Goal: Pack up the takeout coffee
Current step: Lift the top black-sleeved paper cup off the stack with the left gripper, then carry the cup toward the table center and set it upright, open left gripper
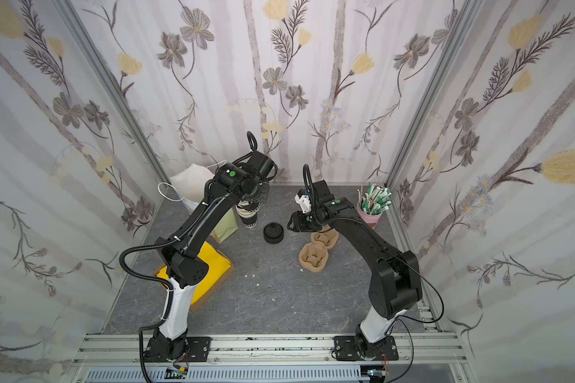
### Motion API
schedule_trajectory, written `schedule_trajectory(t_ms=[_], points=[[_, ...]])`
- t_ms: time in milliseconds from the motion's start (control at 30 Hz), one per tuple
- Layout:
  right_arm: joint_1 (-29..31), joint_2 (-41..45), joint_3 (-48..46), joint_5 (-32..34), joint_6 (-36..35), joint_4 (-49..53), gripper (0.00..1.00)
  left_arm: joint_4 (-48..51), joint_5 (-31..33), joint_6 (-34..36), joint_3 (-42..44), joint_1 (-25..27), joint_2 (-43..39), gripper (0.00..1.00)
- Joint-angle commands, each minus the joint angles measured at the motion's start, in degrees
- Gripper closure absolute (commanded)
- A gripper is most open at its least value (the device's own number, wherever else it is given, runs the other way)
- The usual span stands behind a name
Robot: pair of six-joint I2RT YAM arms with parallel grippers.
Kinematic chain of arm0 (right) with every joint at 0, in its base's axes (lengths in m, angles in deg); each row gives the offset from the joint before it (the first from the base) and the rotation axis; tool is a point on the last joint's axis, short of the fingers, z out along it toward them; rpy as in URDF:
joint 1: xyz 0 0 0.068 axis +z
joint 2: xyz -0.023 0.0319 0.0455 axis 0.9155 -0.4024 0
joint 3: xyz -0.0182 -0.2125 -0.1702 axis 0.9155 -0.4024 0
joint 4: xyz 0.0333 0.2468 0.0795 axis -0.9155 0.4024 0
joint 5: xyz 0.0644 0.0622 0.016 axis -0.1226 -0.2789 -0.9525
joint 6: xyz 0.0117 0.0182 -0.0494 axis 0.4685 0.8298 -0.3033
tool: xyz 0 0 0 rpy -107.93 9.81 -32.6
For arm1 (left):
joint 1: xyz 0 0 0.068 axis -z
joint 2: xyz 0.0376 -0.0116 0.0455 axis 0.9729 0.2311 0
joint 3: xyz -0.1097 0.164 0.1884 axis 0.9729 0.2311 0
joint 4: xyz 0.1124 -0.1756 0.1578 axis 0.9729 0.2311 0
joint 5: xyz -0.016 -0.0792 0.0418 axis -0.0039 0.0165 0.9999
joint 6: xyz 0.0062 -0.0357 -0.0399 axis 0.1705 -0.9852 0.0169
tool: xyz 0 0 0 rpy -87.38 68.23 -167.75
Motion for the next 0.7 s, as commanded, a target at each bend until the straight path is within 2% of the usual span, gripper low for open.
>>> schedule_trajectory(t_ms=[0,667], points=[[0.03,0.42,-0.05,0.84,0.08,-0.37,0.49,2.56,-0.14,-1.28,1.26,0.64,-1.75,1.00],[-0.15,2.44,-2.14,4.20,-0.93,-0.28,0.48,2.56,-0.93,-1.24,4.97,6.63,-5.52,1.00]])
